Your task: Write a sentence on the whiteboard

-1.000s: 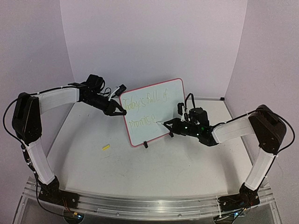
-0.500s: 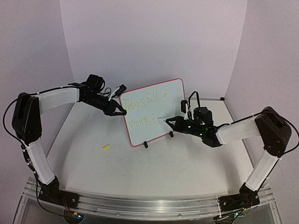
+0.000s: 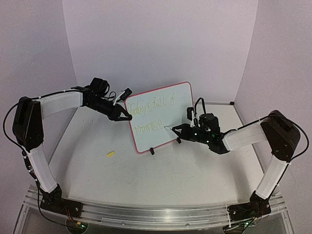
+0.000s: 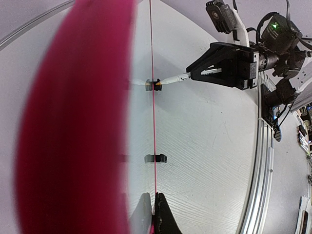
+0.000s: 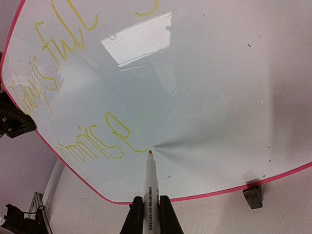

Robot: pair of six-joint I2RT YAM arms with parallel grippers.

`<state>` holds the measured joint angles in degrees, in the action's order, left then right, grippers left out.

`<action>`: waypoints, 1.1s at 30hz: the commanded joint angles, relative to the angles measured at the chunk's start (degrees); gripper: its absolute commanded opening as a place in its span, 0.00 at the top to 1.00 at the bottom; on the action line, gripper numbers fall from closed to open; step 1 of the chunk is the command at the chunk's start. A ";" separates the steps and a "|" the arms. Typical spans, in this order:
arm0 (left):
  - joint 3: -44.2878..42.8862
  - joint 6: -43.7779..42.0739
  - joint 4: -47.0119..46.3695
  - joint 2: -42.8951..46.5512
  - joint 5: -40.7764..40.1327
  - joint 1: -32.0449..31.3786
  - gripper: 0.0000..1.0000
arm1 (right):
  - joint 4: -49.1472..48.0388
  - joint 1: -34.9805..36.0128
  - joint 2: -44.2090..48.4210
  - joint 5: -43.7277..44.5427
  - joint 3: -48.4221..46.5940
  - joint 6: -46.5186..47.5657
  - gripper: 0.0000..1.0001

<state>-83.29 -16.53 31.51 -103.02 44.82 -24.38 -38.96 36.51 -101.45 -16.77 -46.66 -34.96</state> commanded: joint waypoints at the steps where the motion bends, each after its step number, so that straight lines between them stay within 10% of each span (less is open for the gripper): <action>1: 0.18 -3.02 4.35 0.69 -3.56 -1.11 1.00 | -1.36 -0.21 -1.22 0.79 -2.86 0.27 1.00; 23: 0.27 -3.02 4.47 0.80 -3.65 -1.19 1.00 | -0.37 -0.21 -1.85 2.60 -3.55 0.17 1.00; 33: 0.20 -2.82 4.44 0.95 -3.51 -1.19 0.94 | -1.22 -0.21 11.85 8.13 4.50 3.11 1.00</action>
<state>-83.29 -16.54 31.51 -103.02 44.80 -24.43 -38.33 36.51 -98.12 -13.66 -44.96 -34.10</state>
